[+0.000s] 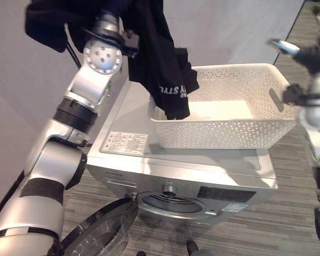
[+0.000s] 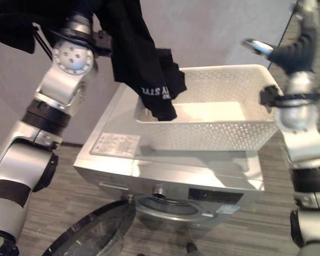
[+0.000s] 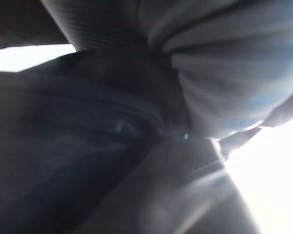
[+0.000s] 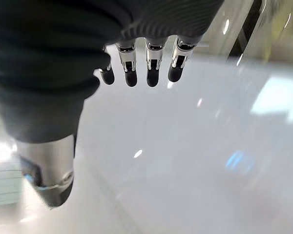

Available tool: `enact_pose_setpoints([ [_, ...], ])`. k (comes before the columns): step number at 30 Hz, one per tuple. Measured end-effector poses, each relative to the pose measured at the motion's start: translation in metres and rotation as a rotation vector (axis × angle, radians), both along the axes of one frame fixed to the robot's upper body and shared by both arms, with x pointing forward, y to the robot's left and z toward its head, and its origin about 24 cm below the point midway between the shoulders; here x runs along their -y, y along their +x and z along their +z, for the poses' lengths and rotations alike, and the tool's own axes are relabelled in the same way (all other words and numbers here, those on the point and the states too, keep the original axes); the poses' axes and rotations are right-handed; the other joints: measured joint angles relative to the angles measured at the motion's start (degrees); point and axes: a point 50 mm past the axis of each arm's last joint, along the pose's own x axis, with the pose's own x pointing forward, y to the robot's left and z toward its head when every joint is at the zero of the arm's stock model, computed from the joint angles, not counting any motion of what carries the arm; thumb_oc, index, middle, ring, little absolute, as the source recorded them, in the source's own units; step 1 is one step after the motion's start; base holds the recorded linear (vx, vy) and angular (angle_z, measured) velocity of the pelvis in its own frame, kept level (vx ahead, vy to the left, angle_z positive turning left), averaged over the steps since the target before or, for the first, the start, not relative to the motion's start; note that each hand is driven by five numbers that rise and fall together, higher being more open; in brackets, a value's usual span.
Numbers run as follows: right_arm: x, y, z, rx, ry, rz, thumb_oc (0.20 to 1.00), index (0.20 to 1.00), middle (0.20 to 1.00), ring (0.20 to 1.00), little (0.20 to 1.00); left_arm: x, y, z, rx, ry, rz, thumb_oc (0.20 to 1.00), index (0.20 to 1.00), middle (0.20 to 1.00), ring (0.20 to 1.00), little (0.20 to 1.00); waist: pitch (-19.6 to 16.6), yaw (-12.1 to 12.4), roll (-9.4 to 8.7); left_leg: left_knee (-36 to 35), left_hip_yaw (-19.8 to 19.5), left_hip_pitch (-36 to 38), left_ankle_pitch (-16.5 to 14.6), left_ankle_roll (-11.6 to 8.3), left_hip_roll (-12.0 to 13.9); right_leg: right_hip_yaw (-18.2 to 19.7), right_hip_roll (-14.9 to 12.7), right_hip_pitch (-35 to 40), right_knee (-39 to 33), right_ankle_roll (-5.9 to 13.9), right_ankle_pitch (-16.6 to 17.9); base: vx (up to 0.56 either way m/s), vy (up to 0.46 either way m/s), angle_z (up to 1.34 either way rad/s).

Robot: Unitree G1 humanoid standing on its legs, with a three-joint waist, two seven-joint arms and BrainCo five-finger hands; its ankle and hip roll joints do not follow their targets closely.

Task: Grab the laundry basket,head to the washer,open it,put in the laundry and shut it.

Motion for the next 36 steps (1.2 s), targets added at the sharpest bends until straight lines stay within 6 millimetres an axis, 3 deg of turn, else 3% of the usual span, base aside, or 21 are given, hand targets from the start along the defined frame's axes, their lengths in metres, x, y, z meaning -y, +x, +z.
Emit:
enact_pose_setpoints([
  [1,0.029,-0.011,-0.015,-0.037,0.043,-0.166,1.0,1.0,1.0,1.0,1.0,-0.018,-0.008,0.007,0.06,-0.048,0.043,0.2,0.2,0.2,0.2,0.2,0.0,0.0,0.02,0.0,0.0,0.0,0.0,0.0,-0.1,0.0,-0.1,0.0,0.2,0.03,0.0,-0.02,-0.019,-0.03],
  [3,0.038,-0.013,-0.024,-0.064,0.057,-0.229,1.0,1.0,1.0,1.0,1.0,-0.028,-0.01,0.01,0.075,-0.067,0.083,0.2,0.2,0.2,0.2,0.2,-0.1,-0.3,0.09,-0.1,0.1,0.0,0.0,0.03,-0.2,0.1,-0.2,0.0,0.3,0.05,0.0,0.0,0.0,0.0],
  [7,0.058,-0.026,-0.063,-0.107,0.133,-0.389,1.0,1.0,1.0,1.0,1.0,-0.034,-0.013,0.009,0.095,-0.039,0.129,0.2,0.2,0.2,0.2,0.2,-0.1,0.7,0.2,0.0,-0.4,0.0,0.0,0.03,-0.2,-0.4,-0.2,0.2,-0.1,0.07,-0.2,0.02,-0.015,0.07],
  [10,0.073,-0.044,-0.124,-0.281,0.181,-0.551,1.0,1.0,1.0,1.0,1.0,-0.044,-0.017,0.013,0.118,-0.048,0.181,0.2,0.2,0.2,0.2,0.2,-0.4,1.5,0.71,0.1,-1.7,-0.1,-0.3,0.07,-0.4,-1.9,-0.3,0.9,-0.1,0.01,-0.7,0.02,-0.016,0.19],
  [13,0.078,-0.062,-0.158,-0.378,0.213,-0.648,1.0,1.0,1.0,1.0,1.0,-0.063,-0.023,0.021,0.147,-0.053,0.26,0.2,0.2,0.2,0.2,0.2,-1.1,2.4,1.62,-0.1,-1.8,-0.2,-0.4,0.0,-0.6,-2.0,-0.5,0.9,-0.1,0.15,-1.0,0.02,-0.003,0.04],
  [18,0.083,-0.092,-0.198,-0.514,0.238,-0.748,1.0,1.0,1.0,1.0,1.0,-0.082,-0.031,0.034,0.183,-0.069,0.345,0.2,0.2,0.2,0.2,0.2,-1.3,2.7,1.99,-0.1,-2.8,-0.4,-0.4,-0.02,-0.9,-3.0,-0.8,1.2,0.1,0.29,-1.2,0.02,-0.016,0.1],
  [24,0.085,-0.124,-0.252,-0.69,0.346,-0.852,1.0,1.0,1.0,1.0,1.0,-0.102,-0.043,0.041,0.227,-0.066,0.435,0.2,0.2,0.2,0.2,0.2,-1.3,2.8,1.36,-0.2,-3.2,-0.5,-0.4,-0.01,-1.3,-3.5,-1.2,1.5,0.1,0.49,-1.4,0.01,-0.002,0.05],
  [27,0.085,-0.147,-0.292,-0.839,0.46,-0.915,1.0,1.0,1.0,1.0,1.0,-0.113,-0.051,0.041,0.258,-0.069,0.469,0.2,0.2,0.2,0.2,0.2,-1.5,2.9,0.47,-0.2,-3.2,-0.3,-0.4,-0.01,-1.4,-3.5,-1.3,1.6,-0.1,0.61,-1.5,0.0,0.0,0.0],
  [28,0.085,-0.147,-0.292,-0.839,0.46,-0.915,1.0,1.0,1.0,1.0,1.0,-0.113,-0.051,0.041,0.258,-0.069,0.469,0.2,0.2,0.2,0.2,0.2,-1.5,2.9,0.47,-0.2,-3.2,-0.3,-0.4,-0.01,-1.4,-3.5,-1.3,1.6,-0.1,0.61,-1.5,0.0,0.0,0.0],
  [29,0.08,-0.168,-0.321,-0.972,0.539,-0.942,1.0,1.0,1.0,1.0,1.0,-0.126,-0.058,0.035,0.269,-0.094,0.494,0.2,0.2,0.2,0.2,0.2,-1.5,3.1,-0.21,-0.2,-3.3,-0.2,-0.5,-0.02,-1.4,-3.6,-1.3,1.8,-0.1,0.59,-1.6,0.0,0.0,0.0],
  [32,0.072,-0.184,-0.342,-1.067,0.602,-0.943,1.0,1.0,1.0,1.0,1.0,-0.138,-0.063,0.017,0.25,-0.125,0.509,0.2,0.2,0.2,0.2,0.2,-1.9,3.4,-0.91,-0.1,-3.3,-0.2,-0.5,-0.07,-1.5,-3.6,-1.3,1.8,0.0,0.63,-1.7,-0.04,-0.031,0.01],
  [33,0.059,-0.201,-0.364,-1.188,0.667,-0.938,1.0,1.0,1.0,1.0,1.0,-0.14,-0.069,-0.006,0.235,-0.119,0.488,0.2,0.2,0.2,0.2,0.2,-2.4,3.7,-1.43,-0.2,-3.4,-0.3,-0.6,-0.13,-1.3,-3.8,-1.2,1.9,0.1,0.45,-1.8,-0.01,-0.037,0.02],
  [36,0.033,-0.232,-0.396,-1.33,0.875,-0.937,1.0,1.0,1.0,1.0,1.0,-0.149,-0.081,-0.062,0.161,-0.19,0.462,0.2,0.2,0.2,0.2,0.2,-2.6,5.1,-1.9,-0.1,-3.7,-0.3,-0.7,-0.22,-1.3,-4.0,-1.1,2.0,0.2,0.42,-2.0,0.01,-0.018,0.07],
])
